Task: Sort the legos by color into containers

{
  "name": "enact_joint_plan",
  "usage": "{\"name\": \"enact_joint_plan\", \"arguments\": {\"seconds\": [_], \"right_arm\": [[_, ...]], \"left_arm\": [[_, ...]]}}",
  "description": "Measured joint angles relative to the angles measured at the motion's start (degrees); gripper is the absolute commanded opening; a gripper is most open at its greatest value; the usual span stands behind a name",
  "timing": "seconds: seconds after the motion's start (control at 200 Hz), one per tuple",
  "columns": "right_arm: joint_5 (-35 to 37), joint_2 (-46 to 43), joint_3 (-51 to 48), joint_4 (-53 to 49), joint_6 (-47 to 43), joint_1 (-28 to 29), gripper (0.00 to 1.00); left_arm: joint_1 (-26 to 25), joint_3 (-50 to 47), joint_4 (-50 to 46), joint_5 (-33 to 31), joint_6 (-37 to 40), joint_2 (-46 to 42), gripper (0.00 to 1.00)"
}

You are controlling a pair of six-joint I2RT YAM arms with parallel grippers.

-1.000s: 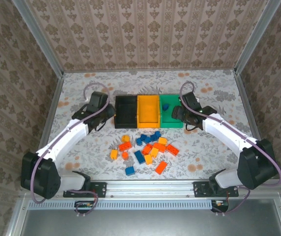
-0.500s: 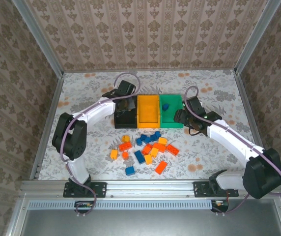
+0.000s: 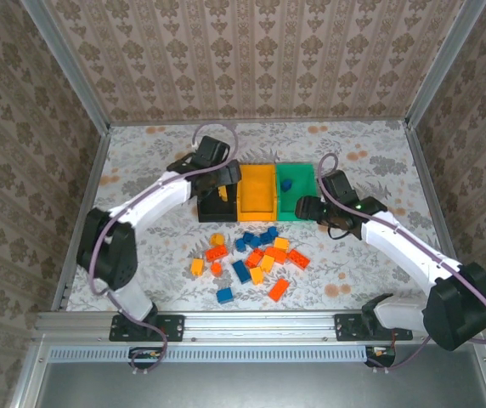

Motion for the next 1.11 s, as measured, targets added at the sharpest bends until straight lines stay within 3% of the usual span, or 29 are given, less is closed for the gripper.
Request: {"name": "enact_joint_plan", "arguments": {"seconds": [0.205, 0.265, 0.4, 0.765, 1.105], "right_arm": [[-2.9, 0.4, -3.5, -1.2, -3.4, 3.2, 0.8], [-4.7, 1.2, -5.7, -0.9, -3.8, 4.0, 0.88], [-7.0, 4.0, -7.8, -0.6, -4.4, 6.4, 0.88], [-8.3, 6.7, -9.8, 1.6, -3.9, 11.4, 0.75], [-0.5, 9.0, -10.7, -2.7, -1.7, 16.6, 0.67]], "left_arm": [[-1.9, -5.7, 4.0, 2.0, 0.2, -14.0, 1.0], [-2.4, -9.0, 4.0, 2.4, 0.1, -17.8, 1.0], [-3.1, -15.5, 4.0, 3.5, -0.2, -22.4, 1.0], [-2.9, -21.9, 2.9, 3.5, -1.5, -25.6, 1.0], [-0.8, -23.3, 3.2, 5.0, -2.9, -25.8, 1.0]]}}
